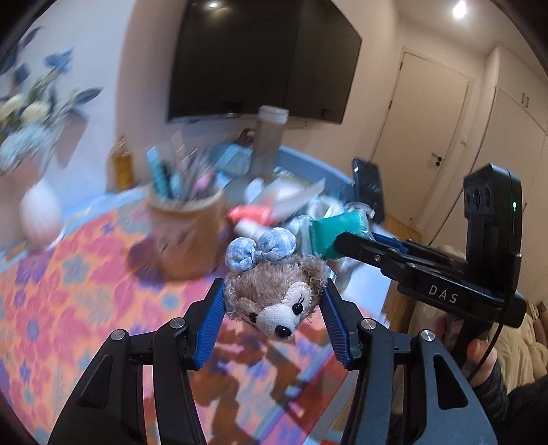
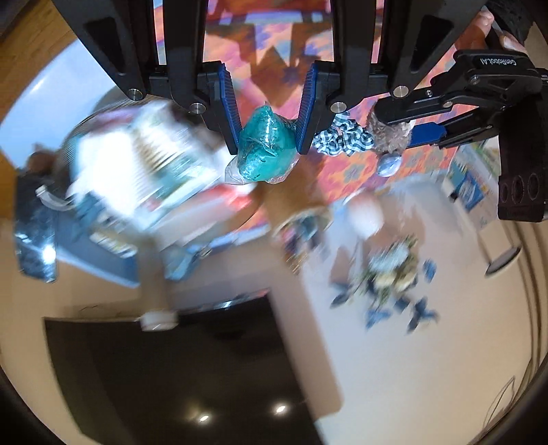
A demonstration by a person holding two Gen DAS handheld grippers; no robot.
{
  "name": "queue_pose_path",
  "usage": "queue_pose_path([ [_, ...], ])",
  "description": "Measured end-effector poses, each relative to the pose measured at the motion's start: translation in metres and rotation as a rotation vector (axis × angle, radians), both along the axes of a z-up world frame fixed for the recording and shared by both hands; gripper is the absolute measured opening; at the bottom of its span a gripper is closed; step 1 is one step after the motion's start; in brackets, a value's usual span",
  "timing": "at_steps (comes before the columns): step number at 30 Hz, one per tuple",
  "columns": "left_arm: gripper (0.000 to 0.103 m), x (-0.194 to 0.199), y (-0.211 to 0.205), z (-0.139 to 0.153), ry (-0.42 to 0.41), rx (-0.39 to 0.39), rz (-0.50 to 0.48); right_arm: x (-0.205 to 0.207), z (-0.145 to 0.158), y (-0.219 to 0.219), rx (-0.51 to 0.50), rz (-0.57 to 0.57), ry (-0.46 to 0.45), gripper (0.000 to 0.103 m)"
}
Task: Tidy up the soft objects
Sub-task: 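Carry the plush bear and teal pouch into the glass bowl and open both grippers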
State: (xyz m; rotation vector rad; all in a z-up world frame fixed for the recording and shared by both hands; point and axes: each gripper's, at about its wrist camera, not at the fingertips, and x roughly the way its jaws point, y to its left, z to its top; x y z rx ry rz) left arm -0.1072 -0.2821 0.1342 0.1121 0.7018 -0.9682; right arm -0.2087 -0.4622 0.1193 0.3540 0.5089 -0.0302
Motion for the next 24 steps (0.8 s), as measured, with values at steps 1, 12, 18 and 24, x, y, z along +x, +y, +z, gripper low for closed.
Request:
queue_pose_path([
  [1,0.052,0.003,-0.009,0.005,-0.008,-0.007,-0.006,-0.001,0.004,-0.009,0.0,-0.019,-0.008,0.031],
  [12,0.052,0.046,-0.1,0.031,-0.014,-0.069,-0.033,0.028,0.022,-0.13,0.141,-0.324,0.007,0.031],
  [18,0.053,0.064,-0.135,0.01,0.005,-0.033,-0.041,0.06,0.004,-0.162,0.175,-0.378,0.068,0.032],
  [24,0.076,0.07,-0.147,-0.021,0.068,0.052,-0.055,0.08,-0.027,-0.175,0.22,-0.362,0.204,0.046],
])
